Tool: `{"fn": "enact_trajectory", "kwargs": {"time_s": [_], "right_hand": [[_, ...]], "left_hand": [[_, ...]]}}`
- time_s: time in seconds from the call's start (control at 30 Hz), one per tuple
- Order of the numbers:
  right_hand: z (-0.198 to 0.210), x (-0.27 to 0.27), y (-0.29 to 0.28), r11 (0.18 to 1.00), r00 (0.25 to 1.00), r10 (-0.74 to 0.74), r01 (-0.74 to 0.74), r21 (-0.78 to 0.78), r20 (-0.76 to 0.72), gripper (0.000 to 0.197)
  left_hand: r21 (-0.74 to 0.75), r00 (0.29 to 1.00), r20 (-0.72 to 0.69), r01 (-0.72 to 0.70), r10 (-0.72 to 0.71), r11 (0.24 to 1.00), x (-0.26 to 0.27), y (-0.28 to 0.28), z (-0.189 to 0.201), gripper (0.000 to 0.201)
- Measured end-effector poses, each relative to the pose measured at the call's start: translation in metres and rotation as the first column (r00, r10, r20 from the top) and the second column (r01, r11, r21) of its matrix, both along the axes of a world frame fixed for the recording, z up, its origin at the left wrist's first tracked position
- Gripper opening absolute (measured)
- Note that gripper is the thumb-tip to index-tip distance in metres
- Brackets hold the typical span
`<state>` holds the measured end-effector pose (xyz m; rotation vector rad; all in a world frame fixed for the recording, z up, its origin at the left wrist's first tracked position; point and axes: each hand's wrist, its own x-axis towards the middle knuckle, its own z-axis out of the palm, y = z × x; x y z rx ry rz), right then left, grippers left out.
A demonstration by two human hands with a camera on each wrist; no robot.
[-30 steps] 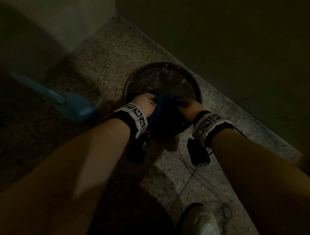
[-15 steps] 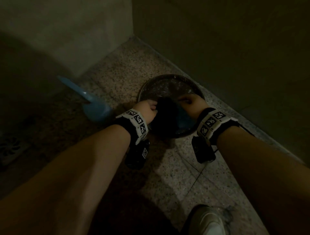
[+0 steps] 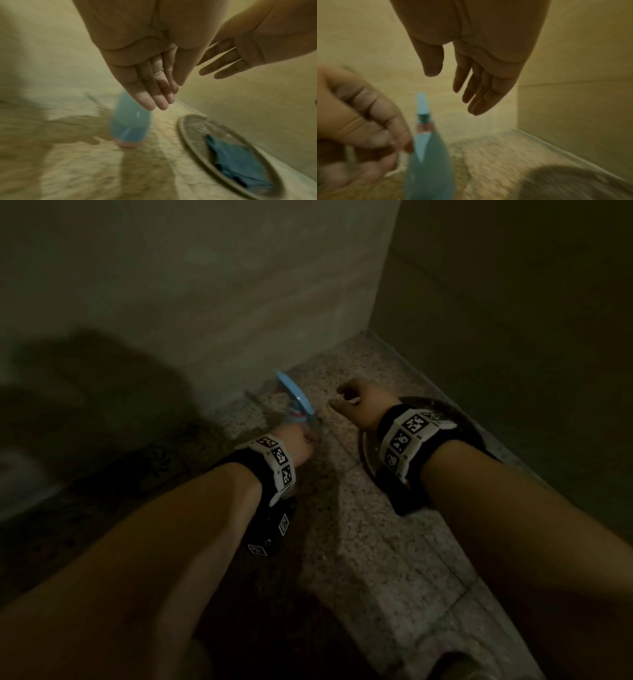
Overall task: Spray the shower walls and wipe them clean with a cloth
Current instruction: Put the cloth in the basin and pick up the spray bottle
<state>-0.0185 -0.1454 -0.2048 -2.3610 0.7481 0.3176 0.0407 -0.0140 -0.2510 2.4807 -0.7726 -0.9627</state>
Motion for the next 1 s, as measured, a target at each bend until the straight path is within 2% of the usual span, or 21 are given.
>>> {"fn": "enact_trajectory", "kwargs": {"time_s": [0.17, 0.3, 0.43, 0.6, 0.73, 0.8, 1.0], "right_hand": [[-0.004, 0.034, 0.036, 1.0, 0.997, -0.004, 0.003, -0.011, -0.072, 0.062], [-0.013, 0.051, 0.054, 0.999, 0.994, -0.022, 0.017, -0.046, -0.109, 0.052], [-0.02, 0.057, 0.061, 0.996, 0.992, -0.054, 0.045, -0.081, -0.114, 0.043], [-0.02, 0.056, 0.058, 0.995, 0.989, -0.034, 0.021, -0.094, -0.144, 0.037], [-0.013, 0.045, 0.049, 0.997, 0.993, -0.034, 0.026, -0.074, -0.11, 0.038], [-0.007, 0.037, 0.041, 0.996, 0.996, -0.057, 0.052, -0.077, -0.068, 0.038], [0.008, 0.009, 0.008, 0.989, 0.99, -0.124, 0.129, -0.071, 0.069, 0.03]], "left_hand": [[0.045, 0.993, 0.041, -0.111, 0.109, 0.993, 0.021, 0.043, -0.004, 0.031], [0.06, 0.984, -0.004, -0.179, 0.18, 0.982, 0.034, 0.061, -0.007, 0.033], [0.072, 0.979, 0.098, -0.184, 0.177, 0.98, 0.041, 0.071, -0.013, 0.037], [0.068, 0.981, 0.088, -0.176, 0.17, 0.982, 0.045, 0.069, -0.021, 0.037], [0.059, 0.985, -0.027, -0.17, 0.171, 0.984, 0.045, 0.057, -0.022, 0.039], [0.075, 0.988, -0.03, -0.147, 0.15, 0.986, 0.044, 0.049, -0.022, 0.04], [0.068, 0.989, 0.146, -0.048, 0.038, 0.997, 0.023, 0.012, -0.016, 0.036]]}}
